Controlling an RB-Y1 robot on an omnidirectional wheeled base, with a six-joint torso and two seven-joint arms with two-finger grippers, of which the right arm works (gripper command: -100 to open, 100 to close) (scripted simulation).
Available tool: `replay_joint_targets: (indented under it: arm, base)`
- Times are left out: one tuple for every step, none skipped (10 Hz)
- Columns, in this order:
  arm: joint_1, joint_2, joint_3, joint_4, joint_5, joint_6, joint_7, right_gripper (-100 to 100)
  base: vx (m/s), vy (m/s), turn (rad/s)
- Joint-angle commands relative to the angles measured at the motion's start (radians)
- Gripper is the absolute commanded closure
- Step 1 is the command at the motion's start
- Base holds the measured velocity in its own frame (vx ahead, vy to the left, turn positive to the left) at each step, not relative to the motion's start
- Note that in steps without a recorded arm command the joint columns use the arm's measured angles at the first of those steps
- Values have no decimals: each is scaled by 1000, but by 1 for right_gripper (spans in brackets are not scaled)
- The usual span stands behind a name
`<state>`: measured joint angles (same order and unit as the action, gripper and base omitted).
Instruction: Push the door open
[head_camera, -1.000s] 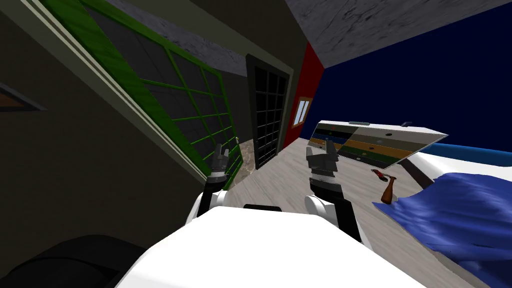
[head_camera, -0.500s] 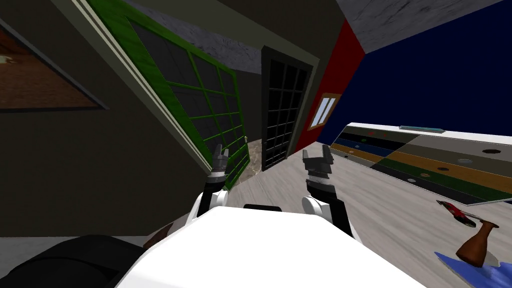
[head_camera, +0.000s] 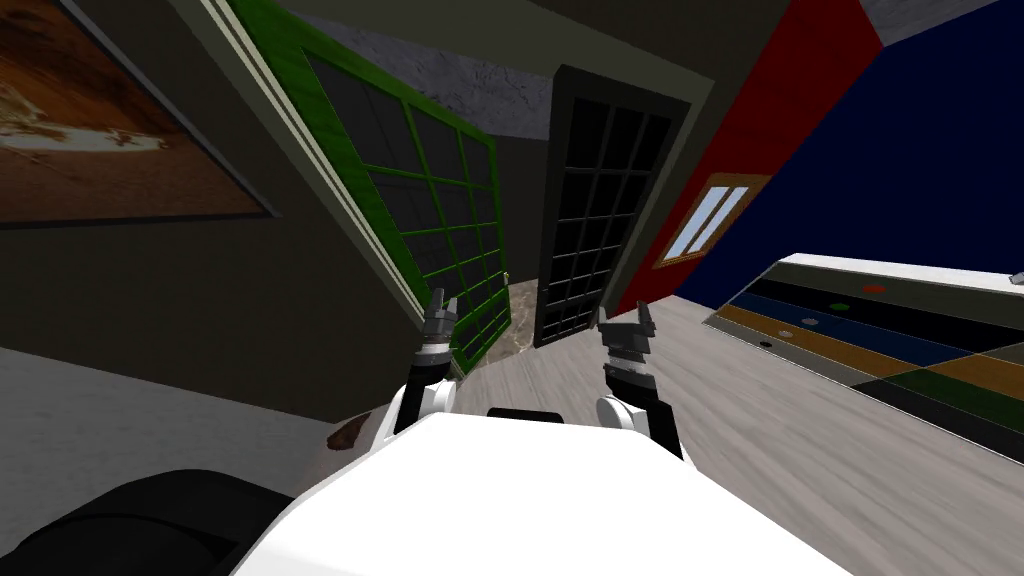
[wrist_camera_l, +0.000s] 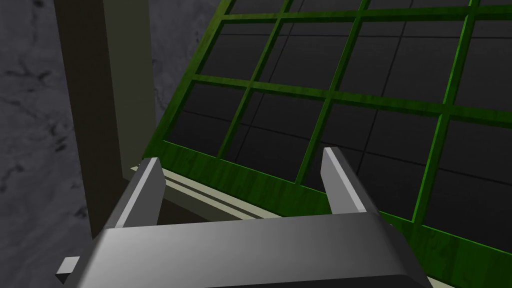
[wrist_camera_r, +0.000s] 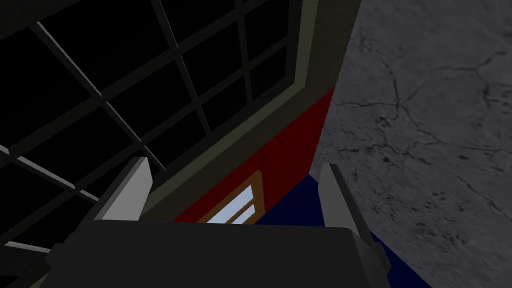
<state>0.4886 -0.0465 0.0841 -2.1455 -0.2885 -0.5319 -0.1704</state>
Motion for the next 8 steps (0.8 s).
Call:
replay_joint_targets:
  arm:
    - [5,-9,17,39,-40,-36,-37,-100]
    - [5,-11,23,56,-54,-50,-50,-100]
    - [6,-14,29,73,-68,-64,-62,-100]
    - [6,-17,36,92,-83,-79,-76,-100]
    - [6,-19,43,110,-99,-95,-90,-100]
    - [6,-22,50,129,-114,-110,-104,-100]
    - [7,-24,57,148,-130,-125,-118,-100]
    - [7,-26,63,166,-146,-141,-132,-100]
  base:
    - [102,-82,386]
    - [98,-86,254]
    - [77,-68,176]
    - [68,-66,219]
    - [65,-75,208]
    - [62,-65,178]
    - [53,-64,225]
    - [50,-68,213]
